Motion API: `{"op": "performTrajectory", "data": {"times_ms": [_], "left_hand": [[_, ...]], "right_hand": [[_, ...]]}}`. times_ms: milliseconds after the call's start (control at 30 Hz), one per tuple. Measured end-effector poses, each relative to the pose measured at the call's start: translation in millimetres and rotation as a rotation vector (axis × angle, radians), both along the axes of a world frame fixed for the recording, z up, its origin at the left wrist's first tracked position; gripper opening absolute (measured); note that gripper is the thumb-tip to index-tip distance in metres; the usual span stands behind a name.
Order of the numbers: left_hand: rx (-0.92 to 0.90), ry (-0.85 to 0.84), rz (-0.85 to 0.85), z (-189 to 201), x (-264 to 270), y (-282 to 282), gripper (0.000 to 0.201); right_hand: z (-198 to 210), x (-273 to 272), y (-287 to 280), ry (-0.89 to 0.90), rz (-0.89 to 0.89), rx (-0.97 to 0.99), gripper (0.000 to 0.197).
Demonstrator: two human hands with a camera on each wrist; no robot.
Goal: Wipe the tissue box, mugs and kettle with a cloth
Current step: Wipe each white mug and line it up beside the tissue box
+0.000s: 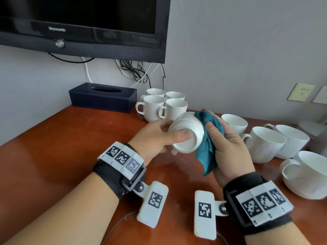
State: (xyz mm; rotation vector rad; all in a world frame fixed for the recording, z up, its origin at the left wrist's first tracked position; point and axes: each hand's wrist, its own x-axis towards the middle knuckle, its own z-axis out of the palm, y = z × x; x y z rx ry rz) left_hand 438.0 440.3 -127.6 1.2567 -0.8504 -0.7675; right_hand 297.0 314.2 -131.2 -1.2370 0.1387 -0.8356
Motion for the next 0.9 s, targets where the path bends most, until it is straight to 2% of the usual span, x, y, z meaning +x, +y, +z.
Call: {"op": "performTrajectory", "data": {"times_ms": [133,233,300,433,467,567,633,800,900], "left_hand": [[-0.036,0.046,-0.100,1,-2,0,0.088],[-0.051,0.092,-0.044,-1,-3,0,0.071],[-0.031,0.104,0.017,-1,-1,-1,0.066],[0.044,0.039,0.058,0,0,-2,0.077],[0.041,0.039,0.049,1,-1,-1,0.075],[-0.003,0.091,-0.024,3,-5,1,0.047],[-0.040,0.136,-0.078,4,-7,4,0.040],[-0.075,0.232,-0.077,2,-8,1,0.047],[-0.098,0.284,-0.032,0,-8,0,0.053]], "right_hand": [[0,0,-4,0.005,-0.051,0.030,0.039],[-1,0,1,-0.007,-0.018,0.000,0.043],[0,0,5,-0.018,0.030,-0.035,0.041],[2,0,9,-0.019,0.097,-0.104,0.040],[2,0,9,-0.019,0.090,-0.106,0.039],[0,2,4,-0.012,-0.008,-0.067,0.034],[-1,2,-1,0.007,-0.098,-0.031,0.030],[-2,2,-3,0.048,-0.164,-0.028,0.028],[-1,1,2,0.054,-0.118,-0.066,0.032]]}}
